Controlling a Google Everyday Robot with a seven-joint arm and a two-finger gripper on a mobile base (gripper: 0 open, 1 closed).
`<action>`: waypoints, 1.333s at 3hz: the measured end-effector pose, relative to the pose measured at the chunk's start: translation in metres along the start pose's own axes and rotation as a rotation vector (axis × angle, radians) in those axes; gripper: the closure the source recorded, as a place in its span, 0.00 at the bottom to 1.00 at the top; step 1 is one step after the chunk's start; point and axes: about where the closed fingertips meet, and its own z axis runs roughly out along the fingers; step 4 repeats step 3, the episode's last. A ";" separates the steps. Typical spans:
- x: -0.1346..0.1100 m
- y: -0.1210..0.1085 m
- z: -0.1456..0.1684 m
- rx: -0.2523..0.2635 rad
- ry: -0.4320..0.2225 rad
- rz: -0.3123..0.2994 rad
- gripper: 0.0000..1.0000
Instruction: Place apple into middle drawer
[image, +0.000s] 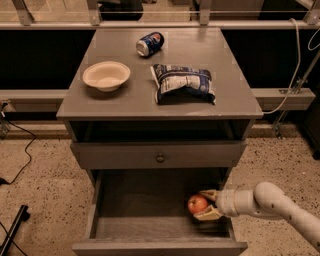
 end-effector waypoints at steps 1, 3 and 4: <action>-0.001 0.001 0.002 -0.003 -0.002 0.000 0.12; -0.001 0.002 0.004 -0.006 -0.003 0.000 0.00; -0.001 0.002 0.004 -0.006 -0.003 0.000 0.00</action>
Offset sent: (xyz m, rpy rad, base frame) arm -0.0004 0.0020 -0.0004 0.0023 0.0010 0.0022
